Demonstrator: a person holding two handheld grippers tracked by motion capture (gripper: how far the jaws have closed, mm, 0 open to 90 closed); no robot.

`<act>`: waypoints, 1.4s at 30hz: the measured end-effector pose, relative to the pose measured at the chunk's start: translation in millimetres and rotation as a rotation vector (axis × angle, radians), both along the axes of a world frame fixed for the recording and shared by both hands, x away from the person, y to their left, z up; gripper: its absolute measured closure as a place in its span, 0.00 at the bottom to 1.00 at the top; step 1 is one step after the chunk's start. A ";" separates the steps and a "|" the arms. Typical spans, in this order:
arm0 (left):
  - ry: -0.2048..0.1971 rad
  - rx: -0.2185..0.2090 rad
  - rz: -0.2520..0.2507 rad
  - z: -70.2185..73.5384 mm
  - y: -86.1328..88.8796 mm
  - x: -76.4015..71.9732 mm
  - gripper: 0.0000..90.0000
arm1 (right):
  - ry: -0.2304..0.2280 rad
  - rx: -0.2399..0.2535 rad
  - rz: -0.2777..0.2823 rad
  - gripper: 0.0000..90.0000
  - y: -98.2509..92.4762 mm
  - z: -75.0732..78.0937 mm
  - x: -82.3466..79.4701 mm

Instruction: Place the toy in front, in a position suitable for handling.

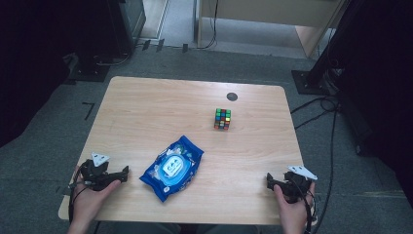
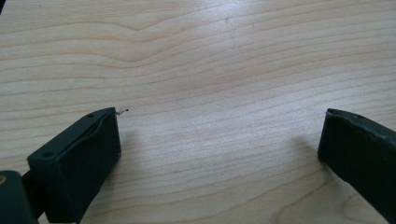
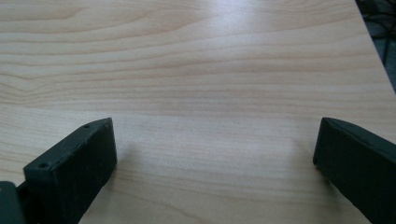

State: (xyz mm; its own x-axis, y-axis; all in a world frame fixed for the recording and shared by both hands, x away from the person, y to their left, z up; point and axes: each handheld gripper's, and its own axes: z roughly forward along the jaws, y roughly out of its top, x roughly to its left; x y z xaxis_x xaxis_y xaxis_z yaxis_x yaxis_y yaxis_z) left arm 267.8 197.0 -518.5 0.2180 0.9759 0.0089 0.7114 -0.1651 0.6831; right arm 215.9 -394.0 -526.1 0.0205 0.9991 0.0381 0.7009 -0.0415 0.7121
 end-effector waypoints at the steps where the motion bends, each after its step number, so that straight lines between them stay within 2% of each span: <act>1: -0.001 0.000 -0.003 -0.1 -0.3 -0.1 0.00 | -0.005 0.016 -0.006 0.00 2.5 0.3 -1.5; 2: 0.003 0.000 -0.016 0.3 0.4 -0.3 0.00 | -0.018 0.045 -0.015 0.02 3.5 0.8 -3.0; 3: 0.011 0.005 -0.022 1.5 1.4 -0.1 0.00 | -0.027 0.060 -0.018 0.13 4.3 2.4 -4.8; 4: 0.016 0.007 -0.019 2.8 1.5 -0.1 0.02 | -0.032 0.057 -0.025 0.30 6.9 5.3 -8.2; 5: 0.013 0.011 -0.013 5.1 0.4 0.3 0.06 | -0.040 0.046 -0.036 0.33 9.9 7.5 -10.5; 6: 0.010 0.014 -0.017 6.5 -0.9 1.0 0.09 | -0.070 0.027 -0.030 0.33 15.8 10.9 -12.7; 7: 0.007 0.011 -0.030 9.0 -2.9 2.5 0.09 | -0.078 0.024 -0.015 0.36 19.5 13.7 -13.1; 8: -0.005 -0.010 -0.048 13.3 -5.1 4.4 0.10 | -0.090 0.026 0.005 0.38 24.7 17.6 -13.2; 10: -0.032 -0.039 -0.085 21.3 -8.7 7.8 0.19 | -0.112 0.035 0.033 0.42 36.8 25.2 -12.5; 15: -0.081 -0.141 -0.135 34.5 -15.8 19.5 0.39 | -0.127 0.099 0.142 0.54 79.5 38.9 -5.5; 18: -0.078 -0.185 -0.186 34.0 -20.9 22.8 0.50 | -0.143 0.110 0.256 0.65 116.1 46.4 0.7; 20: -0.070 -0.195 -0.219 31.0 -25.0 21.7 0.58 | -0.136 0.128 0.328 0.73 137.5 48.0 4.9; 21: -0.067 -0.194 -0.237 28.3 -27.2 20.6 0.60 | -0.131 0.131 0.362 0.80 149.6 47.7 6.8; 24: -0.042 -0.210 -0.276 20.2 -35.6 16.2 0.59 | -0.105 0.151 0.450 0.85 185.2 43.3 14.6; 26: -0.033 -0.222 -0.300 17.5 -39.9 10.9 0.59 | -0.071 0.123 0.473 0.85 206.6 38.7 22.5; 27: -0.024 -0.243 -0.304 16.7 -41.1 8.8 0.59 | -0.056 0.111 0.479 0.85 215.7 36.3 26.9; 29: -0.010 -0.272 -0.327 15.6 -44.1 4.8 0.61 | -0.026 0.118 0.485 0.84 230.5 31.7 34.3; 33: -0.015 -0.238 -0.349 12.8 -51.5 -0.7 0.64 | -0.033 0.092 0.443 0.84 249.0 27.9 42.2; 36: -0.004 -0.244 -0.342 9.3 -52.9 0.7 0.64 | -0.036 0.093 0.412 0.85 257.5 26.2 47.4; 39: 0.004 -0.255 -0.323 7.8 -53.7 3.4 0.64 | -0.045 0.074 0.409 0.85 267.2 24.2 53.0; 41: 0.023 -0.279 -0.307 8.0 -53.5 7.3 0.64 | -0.046 0.073 0.400 0.85 271.2 22.4 57.3; 42: 0.029 -0.276 -0.301 8.5 -54.0 9.8 0.65 | -0.046 0.074 0.394 0.85 272.7 21.6 59.9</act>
